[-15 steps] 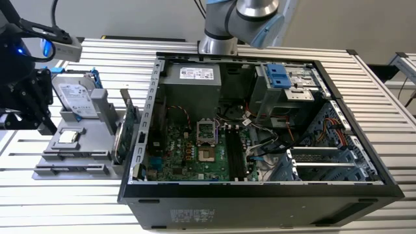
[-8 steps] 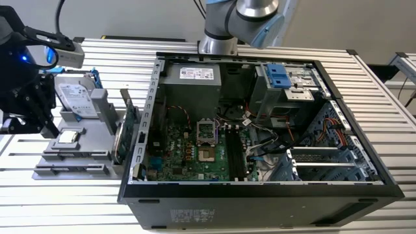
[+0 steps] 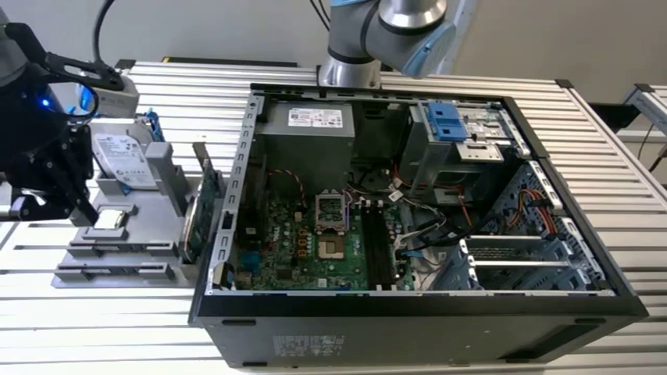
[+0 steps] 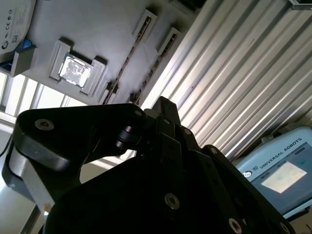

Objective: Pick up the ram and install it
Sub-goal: 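Pick up the ram and move it above insertion slot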

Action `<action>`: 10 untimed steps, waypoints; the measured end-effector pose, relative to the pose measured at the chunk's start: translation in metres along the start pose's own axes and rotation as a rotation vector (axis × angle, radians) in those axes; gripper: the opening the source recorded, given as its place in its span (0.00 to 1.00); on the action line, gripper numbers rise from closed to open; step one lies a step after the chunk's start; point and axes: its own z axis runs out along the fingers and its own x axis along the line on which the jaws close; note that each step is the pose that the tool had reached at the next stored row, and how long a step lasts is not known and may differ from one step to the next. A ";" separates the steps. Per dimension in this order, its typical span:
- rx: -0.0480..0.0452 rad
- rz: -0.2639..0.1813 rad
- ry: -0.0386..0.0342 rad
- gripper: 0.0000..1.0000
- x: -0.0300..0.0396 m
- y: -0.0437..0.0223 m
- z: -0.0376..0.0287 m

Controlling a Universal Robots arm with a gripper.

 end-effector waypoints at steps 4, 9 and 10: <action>0.0001 0.000 -0.0001 0.00 -0.0002 0.0000 0.0032; 0.0000 0.000 0.0000 0.00 -0.0004 0.0000 0.0061; 0.0000 0.000 0.0000 0.00 -0.0004 0.0000 0.0066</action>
